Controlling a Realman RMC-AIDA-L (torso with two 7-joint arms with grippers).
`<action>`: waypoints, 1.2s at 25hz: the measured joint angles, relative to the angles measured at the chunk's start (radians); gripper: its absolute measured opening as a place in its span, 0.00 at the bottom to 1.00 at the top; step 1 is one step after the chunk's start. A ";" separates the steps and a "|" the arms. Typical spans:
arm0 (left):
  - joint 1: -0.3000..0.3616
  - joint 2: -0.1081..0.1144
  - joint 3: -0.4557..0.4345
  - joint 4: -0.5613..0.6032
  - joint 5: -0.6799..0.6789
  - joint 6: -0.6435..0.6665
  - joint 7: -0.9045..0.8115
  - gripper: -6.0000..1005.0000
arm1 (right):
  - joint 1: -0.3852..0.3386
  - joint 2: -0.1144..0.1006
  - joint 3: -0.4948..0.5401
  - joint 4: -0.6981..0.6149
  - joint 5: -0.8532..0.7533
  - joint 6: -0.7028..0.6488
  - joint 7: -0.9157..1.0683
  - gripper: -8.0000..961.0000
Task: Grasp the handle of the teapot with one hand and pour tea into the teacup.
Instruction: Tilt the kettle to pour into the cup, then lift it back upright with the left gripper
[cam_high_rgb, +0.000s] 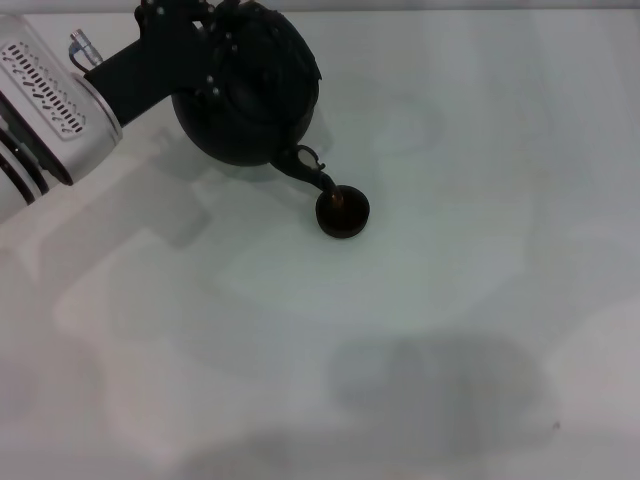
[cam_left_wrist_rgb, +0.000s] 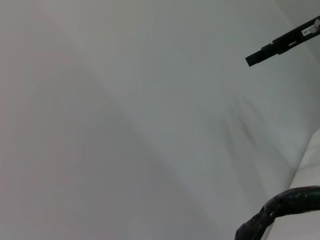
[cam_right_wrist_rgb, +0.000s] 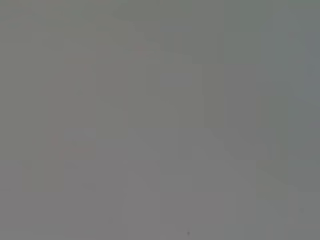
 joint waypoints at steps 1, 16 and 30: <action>0.000 -0.001 0.000 0.000 -0.002 0.000 0.000 0.11 | 0.000 0.000 0.000 0.000 0.000 0.000 0.000 0.86; 0.015 -0.006 -0.011 -0.015 -0.014 0.006 -0.012 0.11 | -0.006 -0.002 0.000 0.000 0.000 0.002 0.000 0.86; 0.018 -0.006 -0.012 -0.056 -0.064 0.009 -0.041 0.11 | -0.008 -0.002 0.000 0.000 0.000 0.005 0.000 0.86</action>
